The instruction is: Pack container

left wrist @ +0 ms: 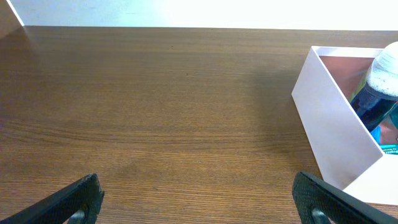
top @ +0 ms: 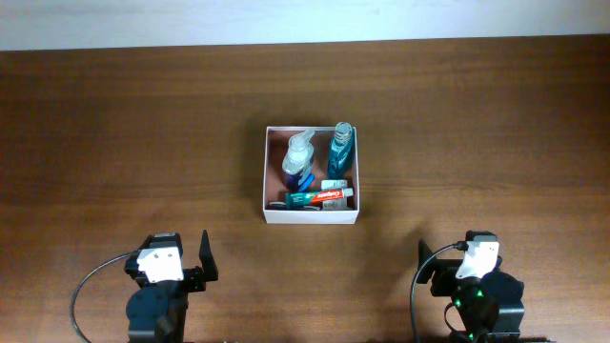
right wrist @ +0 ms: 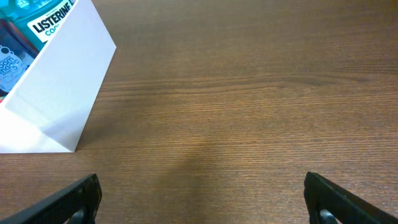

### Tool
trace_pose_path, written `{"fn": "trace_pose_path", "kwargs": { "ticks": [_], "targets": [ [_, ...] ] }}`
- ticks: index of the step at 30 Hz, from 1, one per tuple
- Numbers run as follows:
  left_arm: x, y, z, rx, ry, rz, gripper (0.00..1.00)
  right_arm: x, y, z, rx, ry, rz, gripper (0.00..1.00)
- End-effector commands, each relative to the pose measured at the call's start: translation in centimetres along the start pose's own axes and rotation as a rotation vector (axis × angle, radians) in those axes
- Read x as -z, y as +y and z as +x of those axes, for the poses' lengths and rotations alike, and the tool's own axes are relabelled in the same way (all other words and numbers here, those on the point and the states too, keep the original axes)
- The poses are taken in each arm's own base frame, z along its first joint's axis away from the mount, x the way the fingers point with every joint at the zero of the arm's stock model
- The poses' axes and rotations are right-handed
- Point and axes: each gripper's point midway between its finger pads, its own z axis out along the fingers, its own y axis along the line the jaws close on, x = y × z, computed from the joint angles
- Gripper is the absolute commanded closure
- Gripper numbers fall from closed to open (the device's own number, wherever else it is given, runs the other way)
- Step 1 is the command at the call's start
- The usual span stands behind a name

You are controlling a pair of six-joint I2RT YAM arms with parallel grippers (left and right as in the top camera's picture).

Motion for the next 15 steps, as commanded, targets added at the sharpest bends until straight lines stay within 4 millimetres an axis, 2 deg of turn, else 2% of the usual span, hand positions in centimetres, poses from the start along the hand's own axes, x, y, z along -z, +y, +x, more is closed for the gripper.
{"fn": "trace_pose_path", "kwargs": {
  "ticks": [1, 15],
  "targets": [
    [-0.13, -0.19, 0.34, -0.017, 0.000, 0.013, 0.01, -0.05, -0.17, 0.02, -0.011, -0.006, 0.007, 0.01],
    [-0.13, -0.19, 0.34, -0.017, 0.000, 0.013, 0.00, -0.05, -0.17, 0.02, -0.011, -0.006, 0.007, 0.01]
  ]
}}
